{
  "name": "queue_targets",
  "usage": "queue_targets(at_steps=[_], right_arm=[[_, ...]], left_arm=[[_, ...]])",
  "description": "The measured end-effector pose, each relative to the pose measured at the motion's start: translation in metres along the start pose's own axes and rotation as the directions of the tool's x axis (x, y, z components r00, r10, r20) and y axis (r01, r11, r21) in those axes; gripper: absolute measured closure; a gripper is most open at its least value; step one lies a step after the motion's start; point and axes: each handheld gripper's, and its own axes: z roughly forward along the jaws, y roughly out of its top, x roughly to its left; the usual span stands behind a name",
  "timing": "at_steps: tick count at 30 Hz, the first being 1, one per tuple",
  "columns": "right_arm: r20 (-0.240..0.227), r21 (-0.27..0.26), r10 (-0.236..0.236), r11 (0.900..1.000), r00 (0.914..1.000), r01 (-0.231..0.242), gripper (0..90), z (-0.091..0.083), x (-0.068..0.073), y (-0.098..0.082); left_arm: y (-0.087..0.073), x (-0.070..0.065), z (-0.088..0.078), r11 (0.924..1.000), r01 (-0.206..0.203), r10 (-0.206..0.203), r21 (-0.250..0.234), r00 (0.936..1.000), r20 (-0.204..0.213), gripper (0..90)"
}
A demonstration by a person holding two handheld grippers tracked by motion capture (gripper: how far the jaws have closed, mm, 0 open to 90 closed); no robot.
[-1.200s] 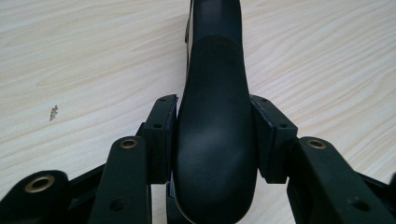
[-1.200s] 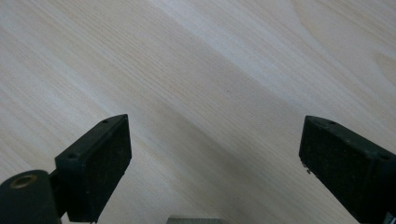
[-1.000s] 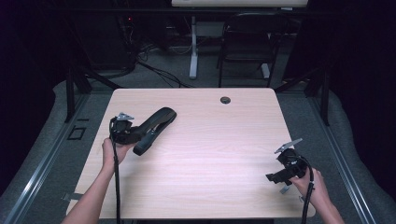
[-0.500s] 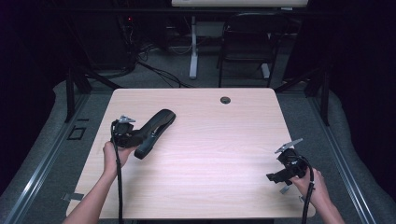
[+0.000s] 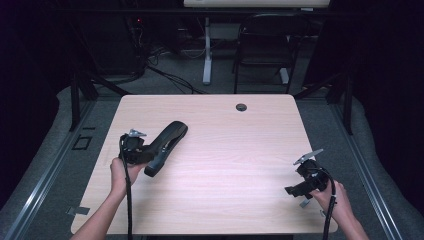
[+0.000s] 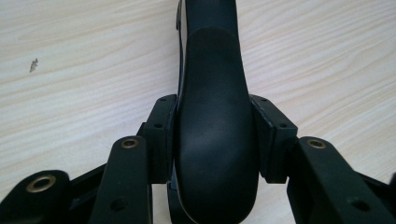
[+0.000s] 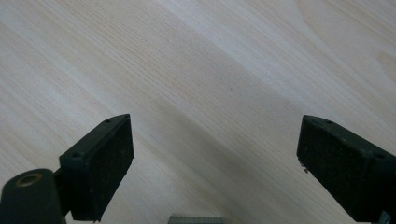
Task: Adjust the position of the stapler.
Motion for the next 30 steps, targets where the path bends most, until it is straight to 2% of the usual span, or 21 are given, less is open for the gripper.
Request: queue_targets(at_steps=[4,7,15,16,17,18,30], right_arm=[[0.000,0.008,-0.006,1.000,1.0000,0.006,10.6,-0.001,0.000,0.000],[0.000,-0.022,0.010,1.000,0.9999,-0.010,10.7,-0.002,0.001,-0.001],[-0.002,-0.008,-0.003,1.000,1.0000,0.003,10.7,-0.002,0.001,0.000],[-0.008,-0.013,0.002,1.000,1.0000,-0.002,10.7,-0.002,0.002,0.000],[-0.014,-0.045,0.026,0.999,0.9996,-0.026,10.7,0.000,0.003,-0.001],[-0.008,-0.018,0.005,1.000,1.0000,-0.005,10.7,-0.002,0.003,0.000],[-0.003,-0.009,-0.010,1.000,0.9999,0.010,10.8,-0.003,0.003,0.001]], left_arm=[[-0.003,-0.004,-0.002,1.0000,0.001,-0.001,-0.002,1.0000,-0.002,56.4],[-0.006,-0.007,-0.005,1.0000,0.000,0.000,0.005,1.0000,0.003,56.4],[-0.013,-0.017,-0.010,1.0000,-0.008,0.007,0.005,0.9999,0.011,56.3],[-0.013,-0.018,-0.011,0.9998,-0.012,0.012,0.015,0.9999,0.012,56.3],[-0.014,-0.019,-0.011,0.9998,-0.012,0.011,0.013,0.9999,0.010,56.3],[-0.014,-0.020,-0.012,0.9997,-0.014,0.014,0.018,0.9998,0.013,56.3],[-0.016,-0.023,-0.013,0.9998,-0.012,0.011,0.019,0.9996,0.027,56.1]])
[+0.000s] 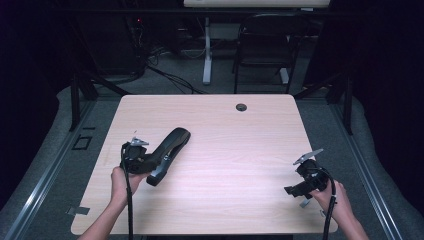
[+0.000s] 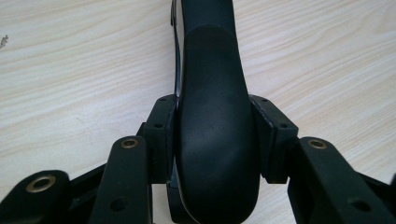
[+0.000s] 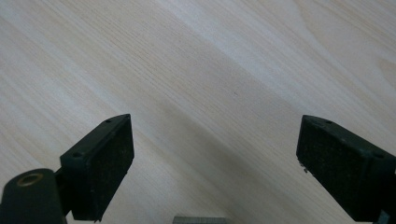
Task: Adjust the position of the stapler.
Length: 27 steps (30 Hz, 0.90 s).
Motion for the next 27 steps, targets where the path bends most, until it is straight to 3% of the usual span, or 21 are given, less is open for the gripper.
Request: queue_targets(at_steps=[8,13,21,27], right_arm=[[-0.007,0.006,0.005,1.000,1.0000,-0.004,10.6,0.002,-0.001,0.000],[-0.002,0.001,0.002,1.000,1.0000,-0.002,10.5,0.001,-0.001,0.000],[-0.001,0.004,0.002,1.000,1.0000,-0.002,10.5,0.001,-0.001,0.000],[-0.001,0.005,0.002,1.000,1.0000,-0.002,10.5,0.001,-0.001,0.000]], left_arm=[[0.000,-0.003,-0.001,0.9999,0.011,-0.011,0.010,0.9999,0.009,55.6],[-0.001,-0.007,0.001,0.9994,0.028,-0.029,0.020,0.9983,0.050,53.4],[-0.003,-0.016,-0.002,0.9992,0.004,-0.006,0.039,0.9986,0.053,52.4],[-0.003,-0.019,-0.005,0.9986,-0.006,0.002,0.052,0.9962,0.088,49.9]])
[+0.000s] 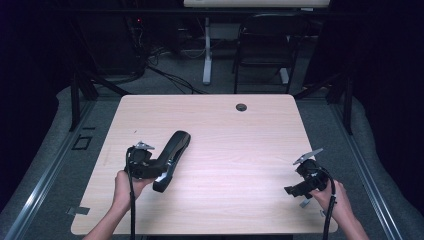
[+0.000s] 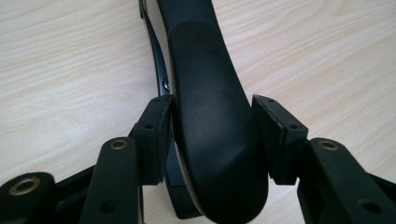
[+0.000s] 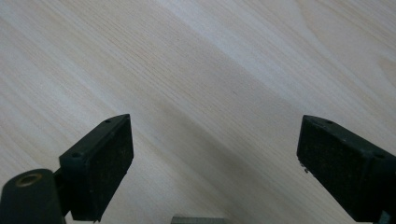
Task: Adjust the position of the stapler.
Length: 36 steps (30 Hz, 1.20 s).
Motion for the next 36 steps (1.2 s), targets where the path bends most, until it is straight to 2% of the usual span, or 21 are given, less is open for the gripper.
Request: queue_targets(at_steps=[2,5,14,19,24,36], right_arm=[[0.000,-0.002,-0.002,1.000,1.0000,0.002,10.5,0.000,0.000,0.000],[-0.006,0.006,-0.005,1.000,1.0000,0.005,10.5,0.001,0.000,0.000],[0.007,0.010,-0.013,1.000,0.9999,0.013,10.5,0.002,0.002,0.002],[-0.008,0.012,-0.011,1.000,0.9999,0.011,10.5,0.003,0.001,0.002],[0.001,0.012,-0.013,1.000,0.9999,0.013,10.5,0.003,0.002,0.002],[0.004,0.016,-0.016,1.000,0.9999,0.016,10.6,0.004,0.002,0.002]], left_arm=[[-0.003,-0.002,-0.005,1.0000,-0.003,0.003,0.007,0.9999,0.015,48.8],[-0.006,-0.005,-0.009,0.9998,-0.022,0.022,0.001,0.9997,0.014,49.8],[-0.006,-0.007,-0.009,0.9998,-0.020,0.020,0.000,0.9995,0.023,49.9],[-0.004,-0.013,-0.006,0.9992,-0.039,0.039,0.005,0.9988,0.029,47.3],[-0.003,-0.021,-0.003,0.9985,-0.055,0.055,0.002,0.9981,0.028,44.7],[-0.002,-0.024,-0.002,0.9985,-0.054,0.053,0.008,0.9975,0.046,43.0]])
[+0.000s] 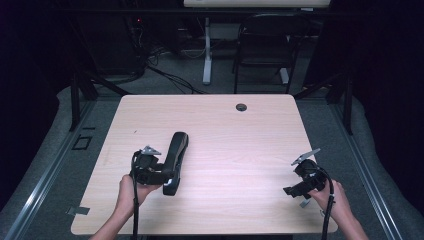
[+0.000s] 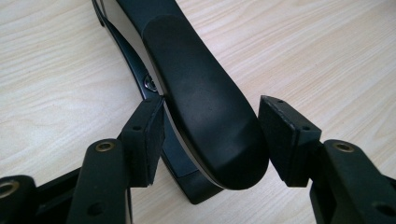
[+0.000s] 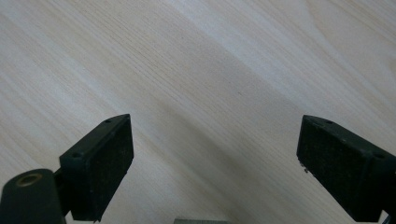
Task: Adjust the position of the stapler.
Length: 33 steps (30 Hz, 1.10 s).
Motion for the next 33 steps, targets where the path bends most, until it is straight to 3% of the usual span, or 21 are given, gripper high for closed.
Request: queue_targets(at_steps=[15,33], right_arm=[[-0.002,-0.001,0.002,1.000,1.0000,-0.002,10.6,0.001,0.001,0.001],[-0.011,0.002,0.005,1.000,0.9999,-0.005,10.6,0.001,0.001,0.001]], left_arm=[[0.002,-0.012,0.006,0.9998,0.011,-0.012,-0.015,0.9999,-0.011,40.1],[0.004,-0.021,0.010,0.9997,-0.021,0.022,-0.010,0.9989,0.042,35.2]])
